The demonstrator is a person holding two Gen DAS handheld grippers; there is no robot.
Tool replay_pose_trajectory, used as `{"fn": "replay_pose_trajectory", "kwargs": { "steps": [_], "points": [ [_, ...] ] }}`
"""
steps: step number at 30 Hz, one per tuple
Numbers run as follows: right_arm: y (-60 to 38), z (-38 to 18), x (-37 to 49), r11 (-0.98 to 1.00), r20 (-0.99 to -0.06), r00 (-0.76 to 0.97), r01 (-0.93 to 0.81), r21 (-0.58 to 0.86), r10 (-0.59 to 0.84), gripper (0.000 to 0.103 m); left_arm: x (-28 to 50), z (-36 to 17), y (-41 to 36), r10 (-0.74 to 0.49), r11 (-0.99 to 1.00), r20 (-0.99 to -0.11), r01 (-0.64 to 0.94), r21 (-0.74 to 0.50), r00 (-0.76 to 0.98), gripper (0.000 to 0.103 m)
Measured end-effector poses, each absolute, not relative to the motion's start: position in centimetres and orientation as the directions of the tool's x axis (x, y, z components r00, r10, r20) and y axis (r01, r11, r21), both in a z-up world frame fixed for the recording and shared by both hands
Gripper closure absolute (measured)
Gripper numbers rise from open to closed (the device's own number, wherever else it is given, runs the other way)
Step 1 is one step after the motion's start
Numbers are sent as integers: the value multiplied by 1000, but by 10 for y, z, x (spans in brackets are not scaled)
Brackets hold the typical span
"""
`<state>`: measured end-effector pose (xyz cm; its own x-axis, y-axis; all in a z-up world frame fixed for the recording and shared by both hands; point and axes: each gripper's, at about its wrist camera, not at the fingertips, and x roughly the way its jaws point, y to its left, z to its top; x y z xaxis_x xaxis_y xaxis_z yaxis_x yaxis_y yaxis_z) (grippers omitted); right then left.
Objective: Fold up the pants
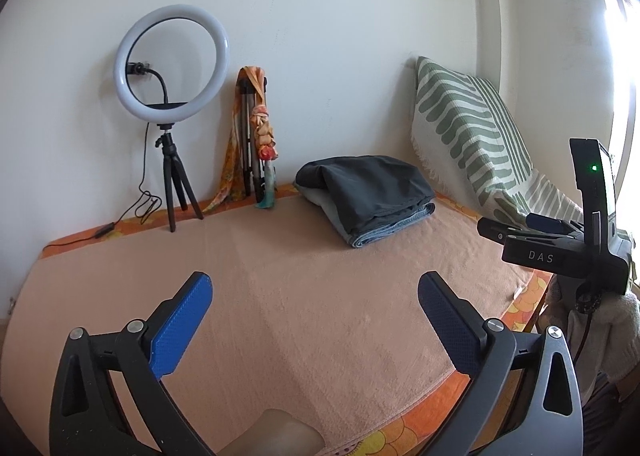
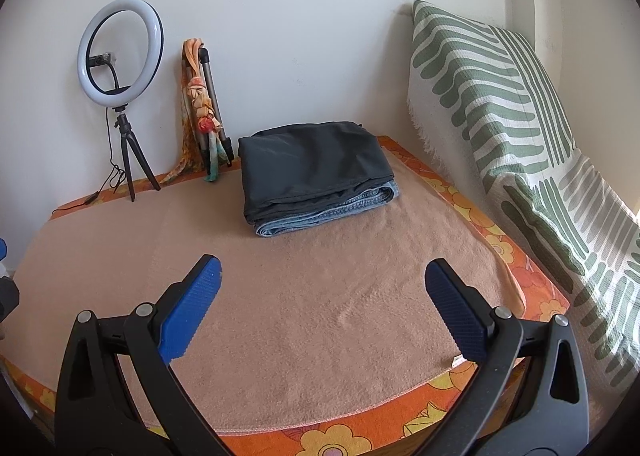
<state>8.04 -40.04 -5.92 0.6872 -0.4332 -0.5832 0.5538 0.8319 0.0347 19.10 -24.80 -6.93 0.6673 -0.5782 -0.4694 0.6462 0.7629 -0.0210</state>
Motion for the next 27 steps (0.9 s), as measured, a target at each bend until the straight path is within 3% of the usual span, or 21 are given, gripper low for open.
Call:
{"fn": "replay_pose_trajectory", "kwargs": {
  "steps": [27],
  "points": [
    [-403,-67,81,818,-574,697,570,77,-431,0,192,-83,-253,-552,770,-522,637,-21,650,1]
  ]
}}
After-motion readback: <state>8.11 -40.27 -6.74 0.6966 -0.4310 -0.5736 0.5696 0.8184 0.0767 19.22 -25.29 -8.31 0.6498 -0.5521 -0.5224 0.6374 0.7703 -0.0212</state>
